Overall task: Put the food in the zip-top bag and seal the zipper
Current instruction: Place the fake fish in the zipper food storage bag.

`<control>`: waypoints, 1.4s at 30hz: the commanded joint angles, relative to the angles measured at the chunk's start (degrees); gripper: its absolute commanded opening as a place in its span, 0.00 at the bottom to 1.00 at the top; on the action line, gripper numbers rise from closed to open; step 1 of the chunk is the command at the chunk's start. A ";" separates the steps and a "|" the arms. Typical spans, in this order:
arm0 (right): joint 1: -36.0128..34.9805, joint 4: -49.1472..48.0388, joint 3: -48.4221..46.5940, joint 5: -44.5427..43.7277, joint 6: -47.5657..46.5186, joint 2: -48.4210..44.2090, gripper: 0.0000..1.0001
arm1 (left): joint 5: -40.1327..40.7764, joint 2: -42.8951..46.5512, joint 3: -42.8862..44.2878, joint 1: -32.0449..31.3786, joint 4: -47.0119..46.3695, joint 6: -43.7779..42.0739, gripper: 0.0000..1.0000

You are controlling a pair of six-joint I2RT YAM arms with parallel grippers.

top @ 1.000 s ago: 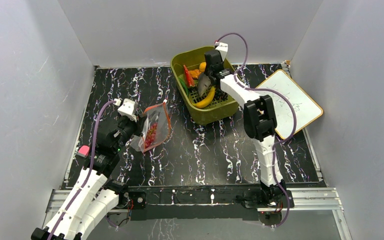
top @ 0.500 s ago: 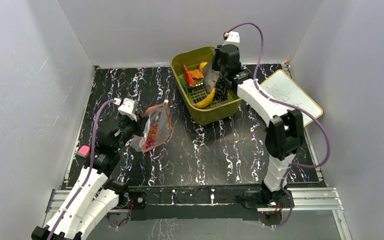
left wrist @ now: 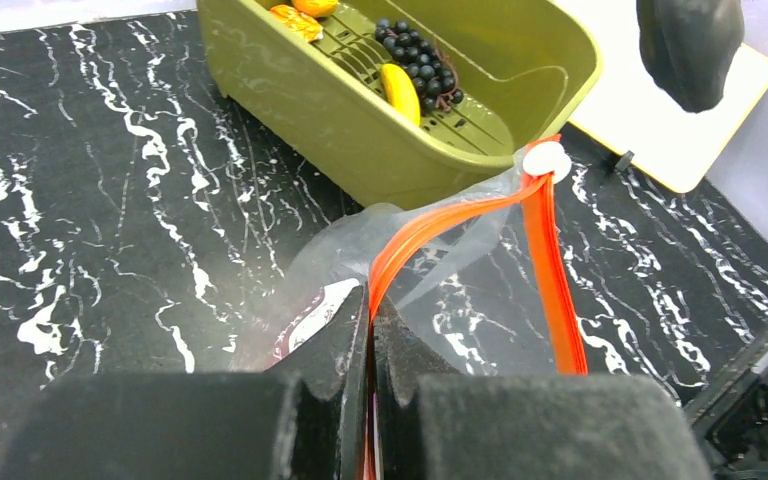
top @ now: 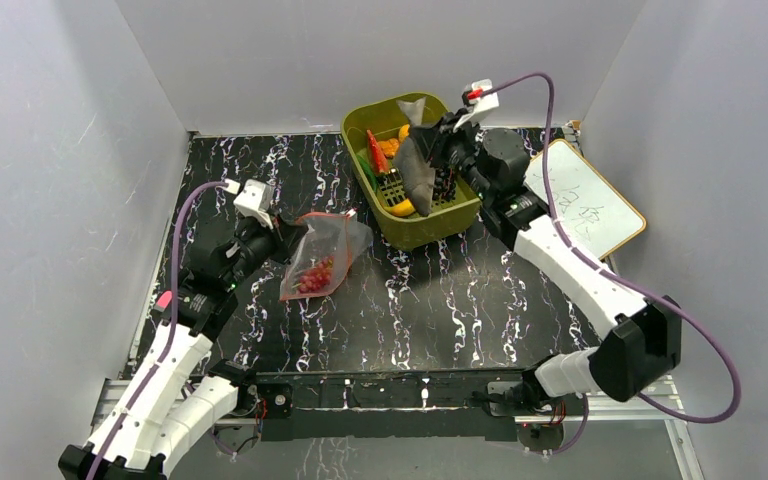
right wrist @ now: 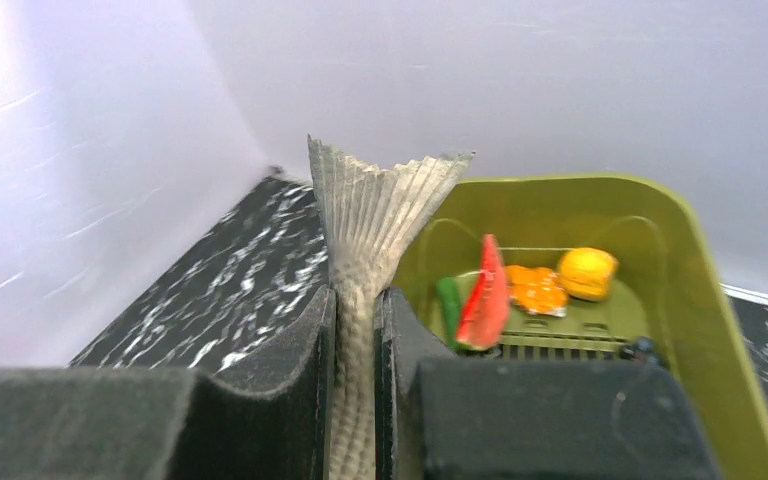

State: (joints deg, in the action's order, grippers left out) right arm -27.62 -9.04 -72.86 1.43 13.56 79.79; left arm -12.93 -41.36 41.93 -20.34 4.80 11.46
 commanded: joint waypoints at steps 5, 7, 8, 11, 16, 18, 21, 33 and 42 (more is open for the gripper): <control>-8.97 -17.56 8.12 16.99 -8.67 -7.77 0.00 | -6.44 -2.27 6.47 0.07 2.70 4.75 0.00; -12.16 -20.16 9.40 17.98 -10.84 -8.94 0.00 | -7.63 -2.48 6.90 0.10 3.00 5.76 0.00; -13.36 -21.66 9.96 18.30 -11.38 -9.35 0.00 | -8.07 -2.57 7.12 0.05 3.21 6.29 0.00; -16.00 -25.05 10.41 19.53 -11.65 -9.91 0.00 | -9.07 -2.80 7.51 0.09 3.86 7.34 0.00; -19.02 -30.02 10.46 24.23 -11.41 -10.11 0.00 | -9.74 -3.00 7.30 0.11 4.41 9.12 0.00; -19.98 -34.45 11.27 27.16 -11.29 -9.98 0.00 | -10.51 -3.34 7.49 0.08 4.52 10.00 0.00; -21.77 -39.75 11.93 29.85 -13.04 -9.23 0.00 | -12.01 -3.98 7.93 0.11 4.80 11.52 0.00; -27.16 -49.88 12.31 36.47 -21.56 -3.06 0.00 | -17.05 -5.01 8.50 0.12 3.29 15.81 0.00; -27.26 -57.21 13.61 37.41 -24.81 2.26 0.00 | -20.20 -3.76 8.65 0.12 0.97 18.91 0.00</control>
State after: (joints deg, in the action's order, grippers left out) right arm -54.70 -58.00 -58.81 38.13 -8.71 81.17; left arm -29.98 -46.63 48.05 -20.34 8.71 28.23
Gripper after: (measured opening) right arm 0.109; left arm 0.007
